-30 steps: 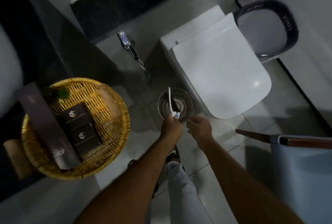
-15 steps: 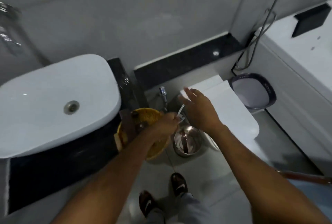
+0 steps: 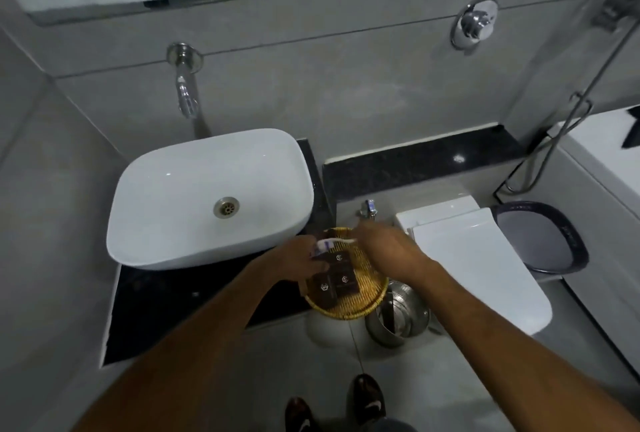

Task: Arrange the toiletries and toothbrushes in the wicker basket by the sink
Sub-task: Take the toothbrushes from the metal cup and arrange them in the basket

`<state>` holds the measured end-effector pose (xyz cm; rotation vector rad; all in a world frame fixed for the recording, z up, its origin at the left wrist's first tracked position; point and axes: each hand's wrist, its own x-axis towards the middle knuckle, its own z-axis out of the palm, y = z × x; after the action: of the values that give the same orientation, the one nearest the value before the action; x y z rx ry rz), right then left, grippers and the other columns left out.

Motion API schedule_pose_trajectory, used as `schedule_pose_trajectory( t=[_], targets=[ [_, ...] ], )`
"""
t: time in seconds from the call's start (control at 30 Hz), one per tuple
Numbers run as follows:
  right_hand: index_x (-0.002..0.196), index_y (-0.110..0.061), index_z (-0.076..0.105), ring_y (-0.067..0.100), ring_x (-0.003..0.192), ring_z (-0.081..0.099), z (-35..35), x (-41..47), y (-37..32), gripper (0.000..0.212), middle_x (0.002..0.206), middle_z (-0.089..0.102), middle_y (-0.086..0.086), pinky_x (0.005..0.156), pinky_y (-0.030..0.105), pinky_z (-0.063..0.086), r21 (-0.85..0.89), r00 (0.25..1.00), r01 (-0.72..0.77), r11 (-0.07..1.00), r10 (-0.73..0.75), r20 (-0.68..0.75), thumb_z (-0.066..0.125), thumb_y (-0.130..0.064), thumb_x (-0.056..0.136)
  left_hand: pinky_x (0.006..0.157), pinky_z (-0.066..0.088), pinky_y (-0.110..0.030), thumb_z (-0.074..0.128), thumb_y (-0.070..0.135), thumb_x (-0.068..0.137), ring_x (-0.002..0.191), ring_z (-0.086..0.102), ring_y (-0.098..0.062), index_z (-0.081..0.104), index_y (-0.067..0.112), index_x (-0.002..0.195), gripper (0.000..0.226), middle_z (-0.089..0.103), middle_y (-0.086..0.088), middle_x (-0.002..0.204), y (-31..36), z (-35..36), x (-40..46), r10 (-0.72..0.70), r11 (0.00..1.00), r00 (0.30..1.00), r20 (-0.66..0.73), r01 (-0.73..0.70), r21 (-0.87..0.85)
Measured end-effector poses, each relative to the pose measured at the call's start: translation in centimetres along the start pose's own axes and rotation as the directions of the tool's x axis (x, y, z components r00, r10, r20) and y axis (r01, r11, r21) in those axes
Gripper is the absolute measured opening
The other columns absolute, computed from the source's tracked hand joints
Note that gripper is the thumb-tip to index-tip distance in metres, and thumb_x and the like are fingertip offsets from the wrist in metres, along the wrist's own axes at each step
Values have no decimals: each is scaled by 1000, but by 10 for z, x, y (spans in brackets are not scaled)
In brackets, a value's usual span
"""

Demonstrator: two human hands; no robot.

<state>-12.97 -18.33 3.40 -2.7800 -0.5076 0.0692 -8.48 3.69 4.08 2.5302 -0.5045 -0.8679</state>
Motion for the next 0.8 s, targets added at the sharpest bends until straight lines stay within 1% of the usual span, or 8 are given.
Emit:
schedule_pose_trajectory(
  t=[0.07, 0.17, 0.27, 0.37, 0.43, 0.53, 0.7, 0.8],
  targets=[
    [94, -23, 61, 14, 79, 59, 13, -7, 4, 11, 93, 58, -3, 65, 26, 47, 95, 976, -195, 976, 202, -83, 55, -14, 91, 60, 39, -25, 58, 27, 92, 68, 52, -9, 54, 17, 82, 15, 56, 2, 76, -14, 1, -1, -69, 991, 995, -75, 60, -117],
    [83, -23, 63, 9, 73, 59, 32, -6, -2, 14, 81, 62, -4, 58, 23, 44, 471, 797, -532, 703, 605, -2, 56, -17, 93, 56, 41, -25, 47, 20, 97, 66, 53, -12, 59, 11, 84, 19, 59, -4, 74, -19, 6, 2, -226, 854, 959, -173, 110, -508],
    [77, -19, 66, 13, 72, 64, 49, 3, -10, 14, 75, 67, -2, 54, 21, 45, 646, 688, -610, 458, 712, 145, 61, -16, 91, 62, 41, -30, 46, 21, 99, 69, 51, -16, 59, 5, 104, 21, 60, -9, 81, -10, 18, 5, -321, 692, 933, -163, 113, -713],
    [74, -16, 68, 15, 69, 64, 57, 15, -6, 14, 73, 67, 1, 56, 25, 49, 649, 618, -669, 363, 757, 213, 65, -12, 87, 69, 43, -34, 47, 23, 99, 72, 52, -16, 60, 8, 98, 20, 61, -9, 84, -4, 35, 7, -345, 650, 927, -143, 127, -749],
    [71, -16, 66, 14, 64, 63, 60, 23, 1, 14, 69, 65, 1, 54, 26, 49, 576, 584, -733, 361, 767, 264, 67, -13, 85, 67, 43, -34, 47, 23, 98, 71, 52, -17, 58, 11, 91, 19, 60, -9, 83, -2, 48, 6, -353, 639, 926, -136, 133, -758],
    [69, -13, 63, 14, 61, 62, 57, 38, 10, 17, 68, 64, 2, 52, 27, 49, 446, 586, -783, 434, 755, 293, 69, -18, 85, 68, 44, -34, 46, 21, 98, 69, 55, -16, 59, 11, 88, 19, 61, -10, 82, -2, 68, 5, -370, 619, 922, -114, 154, -770],
    [65, -15, 51, 15, 61, 56, 58, 59, 10, 27, 67, 56, 2, 54, 30, 49, 315, 589, -798, 515, 777, 223, 63, -19, 89, 86, 52, -40, 47, 26, 98, 105, 65, -33, 62, 5, 114, 30, 59, -20, 122, -5, 95, 7, -363, 661, 924, -119, 165, -732],
    [65, -16, 49, 17, 64, 58, 64, 63, 4, 27, 67, 56, 3, 66, 35, 55, 337, 589, -789, 514, 789, 176, 61, -14, 89, 84, 51, -37, 47, 29, 97, 105, 64, -32, 62, 8, 114, 31, 57, -20, 126, -8, 98, 11, -363, 676, 922, -133, 162, -719]
  ],
)
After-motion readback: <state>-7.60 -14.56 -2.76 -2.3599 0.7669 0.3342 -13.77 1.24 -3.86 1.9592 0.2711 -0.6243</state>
